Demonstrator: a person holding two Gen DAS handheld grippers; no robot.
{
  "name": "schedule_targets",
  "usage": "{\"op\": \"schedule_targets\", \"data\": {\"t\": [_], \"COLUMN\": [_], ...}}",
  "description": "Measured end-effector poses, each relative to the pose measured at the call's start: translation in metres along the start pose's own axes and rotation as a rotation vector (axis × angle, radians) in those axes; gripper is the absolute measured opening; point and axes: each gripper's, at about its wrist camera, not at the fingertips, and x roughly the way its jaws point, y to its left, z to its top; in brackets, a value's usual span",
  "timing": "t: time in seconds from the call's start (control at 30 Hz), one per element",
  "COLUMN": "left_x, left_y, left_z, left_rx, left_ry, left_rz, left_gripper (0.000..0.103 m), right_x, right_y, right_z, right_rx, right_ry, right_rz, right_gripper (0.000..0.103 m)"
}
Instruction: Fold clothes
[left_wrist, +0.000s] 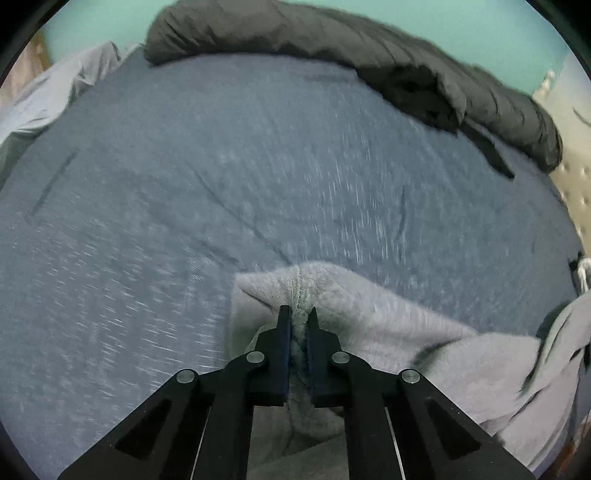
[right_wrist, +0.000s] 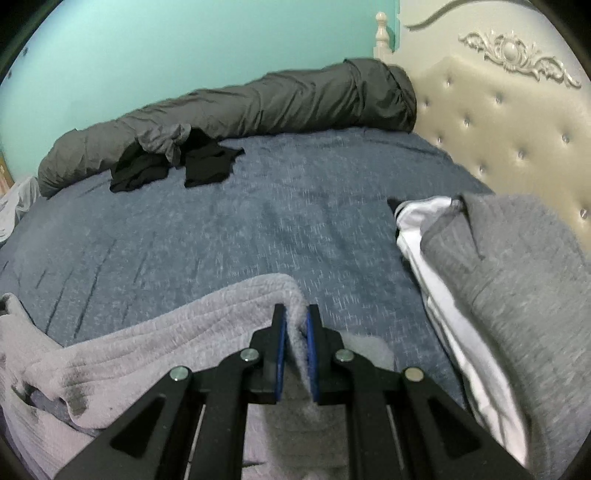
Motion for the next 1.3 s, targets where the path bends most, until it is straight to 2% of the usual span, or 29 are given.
{"op": "schedule_targets", "data": {"t": [0.2, 0.37, 0.43, 0.57, 0.73, 0.8, 0.87, 0.97, 1.3], "left_x": [-0.043, -0.079, -0.075, -0.062, -0.030, -0.023, -0.022, -0.021, -0.027], "left_y": [0.022, 0.040, 0.044, 0.050, 0.048, 0.049, 0.051, 0.051, 0.043], "left_z": [0.013, 0.024, 0.022, 0.015, 0.006, 0.004, 0.000, -0.001, -0.006], "left_rx": [-0.066, -0.121, -0.129, -0.143, -0.151, -0.152, -0.151, -0.152, -0.141], "left_ry": [-0.068, -0.125, -0.113, -0.081, -0.032, -0.025, -0.023, -0.020, -0.015], "left_rz": [0.024, 0.043, 0.050, 0.063, 0.084, 0.091, 0.096, 0.100, 0.104], "left_gripper": [0.006, 0.006, 0.006, 0.006, 0.006, 0.006, 0.006, 0.006, 0.007], "right_x": [-0.029, -0.068, -0.071, -0.039, 0.020, 0.032, 0.034, 0.024, -0.005], "right_y": [0.009, 0.015, 0.012, 0.002, -0.001, -0.001, 0.000, -0.009, -0.002], "right_z": [0.033, 0.079, 0.086, 0.064, -0.004, -0.030, -0.053, -0.071, -0.107], "right_rx": [-0.005, -0.019, -0.016, -0.005, -0.051, -0.075, -0.099, -0.092, -0.196], "right_ry": [-0.104, -0.254, -0.262, -0.130, 0.108, 0.166, 0.180, 0.155, 0.202], "right_rz": [0.006, 0.024, 0.039, 0.011, 0.016, 0.025, 0.043, 0.092, 0.191], "right_gripper": [0.009, 0.009, 0.009, 0.009, 0.010, 0.010, 0.010, 0.010, 0.010]}}
